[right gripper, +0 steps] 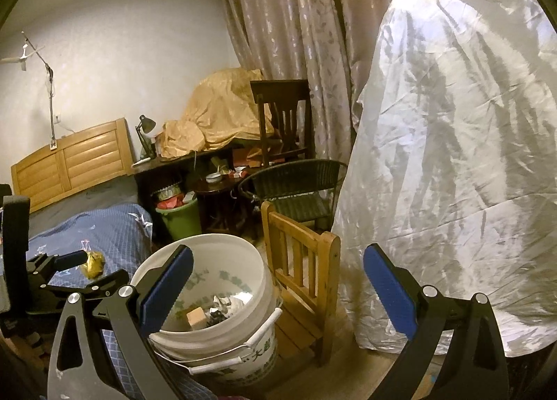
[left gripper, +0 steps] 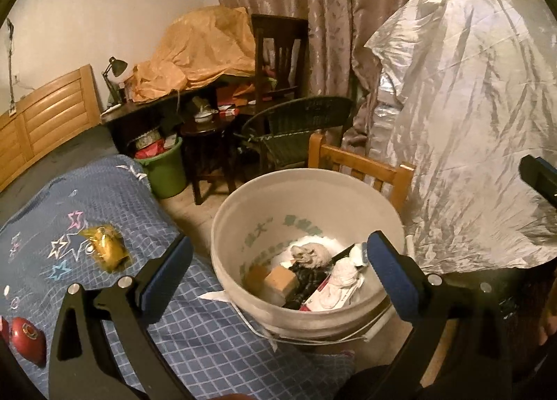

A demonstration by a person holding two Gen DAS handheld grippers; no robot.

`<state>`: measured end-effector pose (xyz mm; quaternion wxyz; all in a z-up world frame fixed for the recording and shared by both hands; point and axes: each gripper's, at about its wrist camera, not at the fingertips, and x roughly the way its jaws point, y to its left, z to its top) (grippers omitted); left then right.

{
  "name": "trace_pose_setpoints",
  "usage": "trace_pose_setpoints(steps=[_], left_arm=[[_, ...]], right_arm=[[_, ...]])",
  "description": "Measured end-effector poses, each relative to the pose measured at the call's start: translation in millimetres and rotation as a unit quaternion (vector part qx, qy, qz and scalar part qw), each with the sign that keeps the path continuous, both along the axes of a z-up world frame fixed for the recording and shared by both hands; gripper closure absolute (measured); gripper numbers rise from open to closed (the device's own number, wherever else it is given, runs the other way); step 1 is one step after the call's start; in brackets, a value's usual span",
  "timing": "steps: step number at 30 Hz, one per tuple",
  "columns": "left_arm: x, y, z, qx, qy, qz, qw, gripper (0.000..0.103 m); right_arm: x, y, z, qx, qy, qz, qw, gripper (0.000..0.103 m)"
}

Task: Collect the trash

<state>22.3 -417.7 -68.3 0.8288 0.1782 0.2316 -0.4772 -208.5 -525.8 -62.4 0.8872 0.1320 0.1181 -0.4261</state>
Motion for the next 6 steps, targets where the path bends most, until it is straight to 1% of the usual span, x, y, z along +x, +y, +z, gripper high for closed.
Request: trace_pose_setpoints(steps=[1,3,6], left_arm=[[0.3,0.5,0.2,0.001,0.000,0.003,1.0000,0.006],[0.7,0.6,0.2,0.006,0.009,-0.009,0.9999,0.006],[1.6,3.3,0.4,0.007,0.006,-0.005,0.9999,0.006]], right_arm=[[-0.4,-0.5,0.7,-0.001,0.000,0.000,1.000,0.005],[0.7,0.8,1.7,-0.002,0.001,0.001,1.000,0.005],[1.7,2.0,3.2,-0.002,0.001,0.002,1.000,0.005]])
